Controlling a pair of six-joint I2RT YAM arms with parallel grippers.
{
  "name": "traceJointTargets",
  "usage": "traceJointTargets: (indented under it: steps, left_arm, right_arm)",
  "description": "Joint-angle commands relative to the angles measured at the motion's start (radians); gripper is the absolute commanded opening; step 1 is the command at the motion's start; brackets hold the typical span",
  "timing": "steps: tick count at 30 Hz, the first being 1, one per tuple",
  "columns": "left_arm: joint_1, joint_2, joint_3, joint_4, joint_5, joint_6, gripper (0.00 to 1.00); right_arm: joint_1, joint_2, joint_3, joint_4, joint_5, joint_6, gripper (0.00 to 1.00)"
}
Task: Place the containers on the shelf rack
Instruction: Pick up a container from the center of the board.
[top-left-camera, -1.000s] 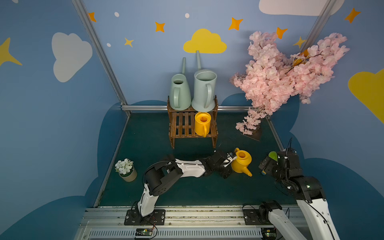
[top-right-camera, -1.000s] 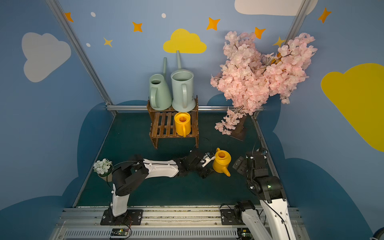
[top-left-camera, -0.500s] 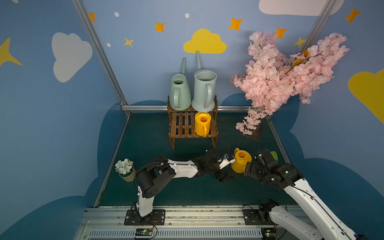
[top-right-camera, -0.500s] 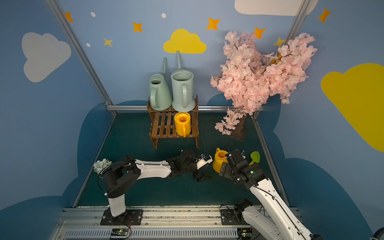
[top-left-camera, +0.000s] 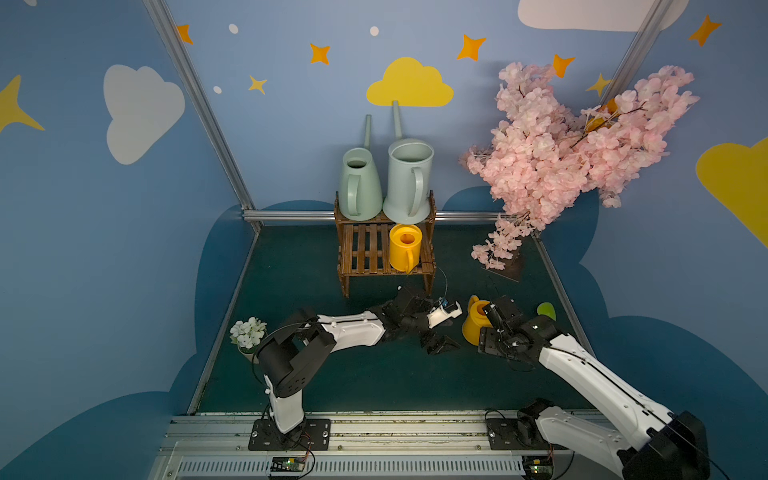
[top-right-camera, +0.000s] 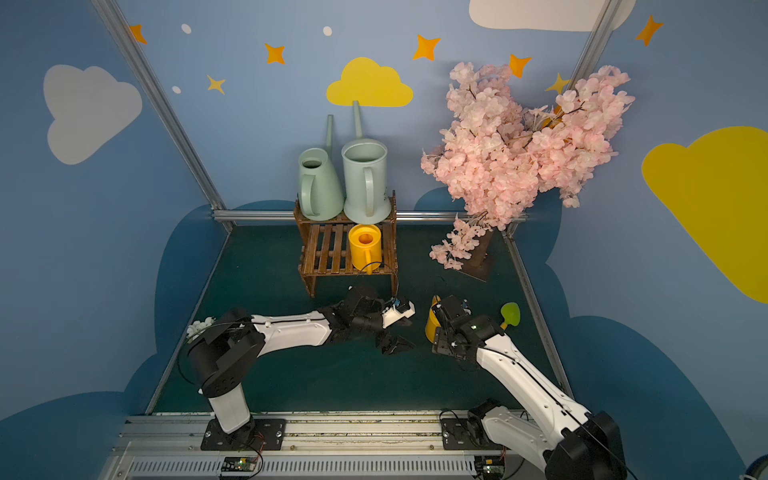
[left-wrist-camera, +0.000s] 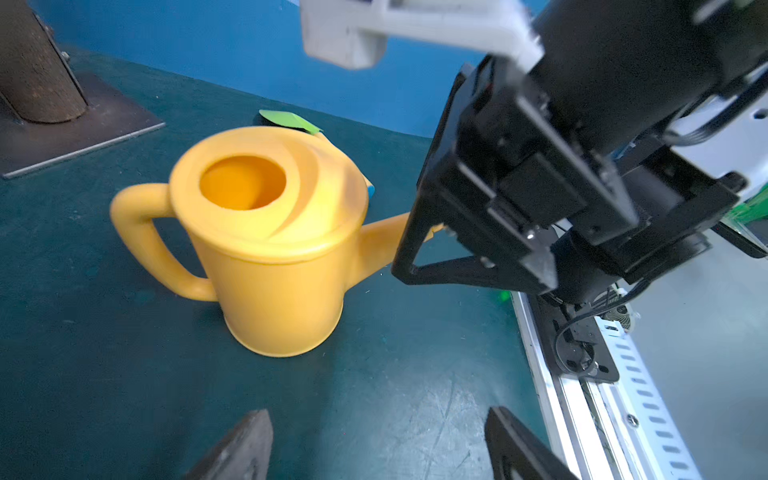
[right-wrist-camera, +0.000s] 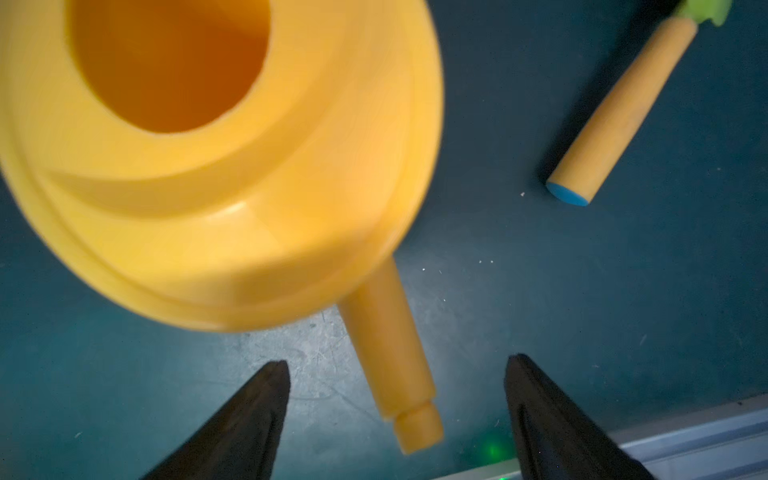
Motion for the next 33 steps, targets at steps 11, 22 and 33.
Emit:
traceJointTargets:
  steps: [11, 22, 33]
  left_arm:
    - [0.041, -0.084, -0.019, -0.102, 0.084, 0.087, 0.85]
    - [0.086, -0.124, 0.007, -0.213, 0.135, 0.127, 0.85]
    - [0.183, -0.177, 0.060, -0.457, 0.289, 0.310, 0.85]
  right_arm:
    - [-0.005, 0.118, 0.032, 0.058, -0.045, -0.146, 0.47]
    - [-0.027, 0.092, -0.012, 0.069, -0.097, -0.191, 0.23]
    - [0.045, 0.102, 0.012, 0.043, -0.199, -0.193, 0.17]
